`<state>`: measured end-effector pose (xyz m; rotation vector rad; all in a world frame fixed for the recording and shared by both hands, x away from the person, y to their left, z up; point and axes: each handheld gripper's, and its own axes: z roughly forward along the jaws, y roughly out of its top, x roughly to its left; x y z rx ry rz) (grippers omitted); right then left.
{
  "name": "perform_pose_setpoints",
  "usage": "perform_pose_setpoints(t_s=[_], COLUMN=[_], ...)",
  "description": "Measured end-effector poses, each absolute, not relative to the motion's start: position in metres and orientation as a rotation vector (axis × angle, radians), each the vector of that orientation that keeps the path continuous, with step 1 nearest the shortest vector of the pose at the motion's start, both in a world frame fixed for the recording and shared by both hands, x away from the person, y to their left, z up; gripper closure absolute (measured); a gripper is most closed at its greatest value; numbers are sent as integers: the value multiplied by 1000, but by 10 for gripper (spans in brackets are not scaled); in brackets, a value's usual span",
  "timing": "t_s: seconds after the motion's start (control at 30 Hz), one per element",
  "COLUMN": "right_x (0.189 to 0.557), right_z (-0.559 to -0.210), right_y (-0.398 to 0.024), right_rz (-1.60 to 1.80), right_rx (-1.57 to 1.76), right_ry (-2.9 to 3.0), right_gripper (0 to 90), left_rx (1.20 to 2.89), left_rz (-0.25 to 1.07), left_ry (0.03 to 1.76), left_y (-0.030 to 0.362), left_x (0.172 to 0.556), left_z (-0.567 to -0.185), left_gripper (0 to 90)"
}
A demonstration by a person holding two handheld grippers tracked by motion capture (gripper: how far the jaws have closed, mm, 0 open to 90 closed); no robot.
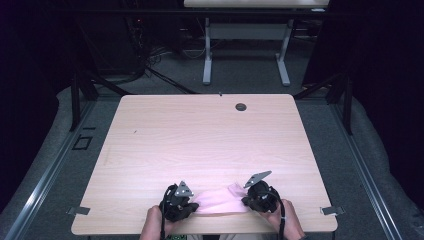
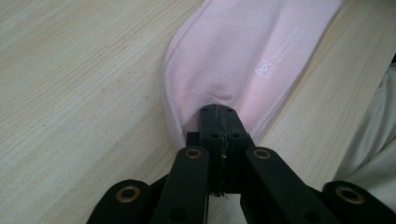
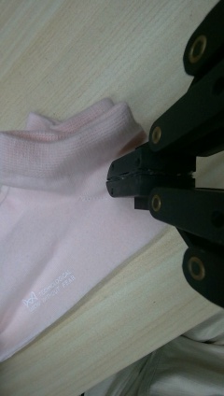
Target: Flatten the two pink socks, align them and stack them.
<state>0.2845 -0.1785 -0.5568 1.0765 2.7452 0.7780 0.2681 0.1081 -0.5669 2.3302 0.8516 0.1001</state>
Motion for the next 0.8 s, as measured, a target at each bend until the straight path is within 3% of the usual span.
perform_pose_setpoints(t_s=[0.1,0.17,0.23,0.37,0.57,0.8], right_x=[286,286,285,284,281,280], right_z=[-556,-555,-551,-542,-532,-530], right_y=[-178,-178,-181,-185,-202,-232], right_rz=[772,814,901,987,997,938], right_rx=[1072,1074,1097,1147,1207,1315], right_ry=[2756,2749,2700,2622,2474,2347], right_gripper=[900,898,893,632,231,32], left_rx=[2309,2282,2247,2209,2156,2174], left_rz=[94,118,145,221,318,398], left_ry=[847,852,861,912,991,1096], left_y=[108,109,113,121,148,180], left_x=[269,270,270,273,276,279], left_z=[-566,-562,-556,-544,-535,-541], left_gripper=[884,733,644,394,235,151])
